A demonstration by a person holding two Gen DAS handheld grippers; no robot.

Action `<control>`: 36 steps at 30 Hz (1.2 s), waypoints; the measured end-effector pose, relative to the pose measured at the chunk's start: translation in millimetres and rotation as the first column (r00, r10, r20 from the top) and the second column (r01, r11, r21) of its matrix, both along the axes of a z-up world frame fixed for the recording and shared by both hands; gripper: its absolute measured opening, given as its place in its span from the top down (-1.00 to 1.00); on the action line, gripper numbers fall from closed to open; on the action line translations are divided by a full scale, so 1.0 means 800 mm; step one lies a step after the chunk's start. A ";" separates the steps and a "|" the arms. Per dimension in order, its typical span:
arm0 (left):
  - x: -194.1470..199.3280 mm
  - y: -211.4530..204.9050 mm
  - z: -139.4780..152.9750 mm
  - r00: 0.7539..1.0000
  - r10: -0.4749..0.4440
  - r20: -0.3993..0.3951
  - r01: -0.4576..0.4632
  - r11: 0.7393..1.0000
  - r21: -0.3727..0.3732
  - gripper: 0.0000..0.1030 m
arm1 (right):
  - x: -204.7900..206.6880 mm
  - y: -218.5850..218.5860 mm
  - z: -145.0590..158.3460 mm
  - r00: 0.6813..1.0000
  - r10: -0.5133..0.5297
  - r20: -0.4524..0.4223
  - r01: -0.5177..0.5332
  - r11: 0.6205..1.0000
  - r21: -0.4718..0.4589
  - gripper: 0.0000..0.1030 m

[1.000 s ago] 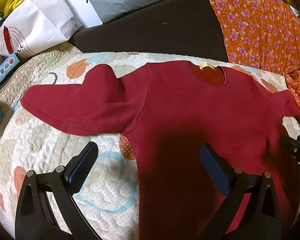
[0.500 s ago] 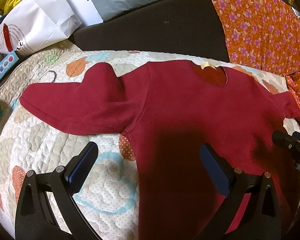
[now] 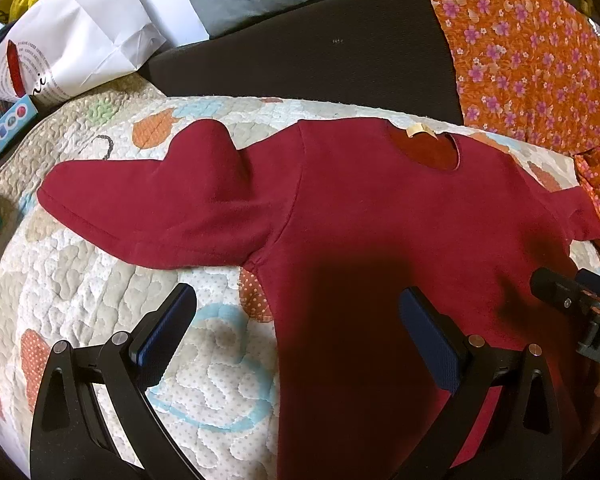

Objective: Fold small clothes

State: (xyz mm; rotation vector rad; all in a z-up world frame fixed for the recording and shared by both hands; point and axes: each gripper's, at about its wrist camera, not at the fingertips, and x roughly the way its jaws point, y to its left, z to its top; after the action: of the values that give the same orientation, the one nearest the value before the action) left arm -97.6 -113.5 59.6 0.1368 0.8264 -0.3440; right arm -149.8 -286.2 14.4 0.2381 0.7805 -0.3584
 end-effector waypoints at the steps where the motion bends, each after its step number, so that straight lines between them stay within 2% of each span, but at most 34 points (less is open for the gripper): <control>1: 0.001 0.000 -0.001 1.000 0.000 -0.002 0.000 1.000 0.000 -0.99 | 0.001 0.002 0.000 1.000 0.002 -0.001 -0.002 1.000 -0.001 -0.85; 36: 0.013 0.012 -0.004 0.999 0.027 -0.032 -0.028 0.999 -0.026 -0.98 | 0.025 0.024 -0.017 0.999 0.037 -0.040 -0.037 0.999 0.005 -0.85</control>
State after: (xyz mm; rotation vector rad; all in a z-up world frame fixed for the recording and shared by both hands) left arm -86.8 -103.6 56.0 0.0951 0.8543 -0.3320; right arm -129.4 -266.7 1.0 0.2205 0.8242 -0.3276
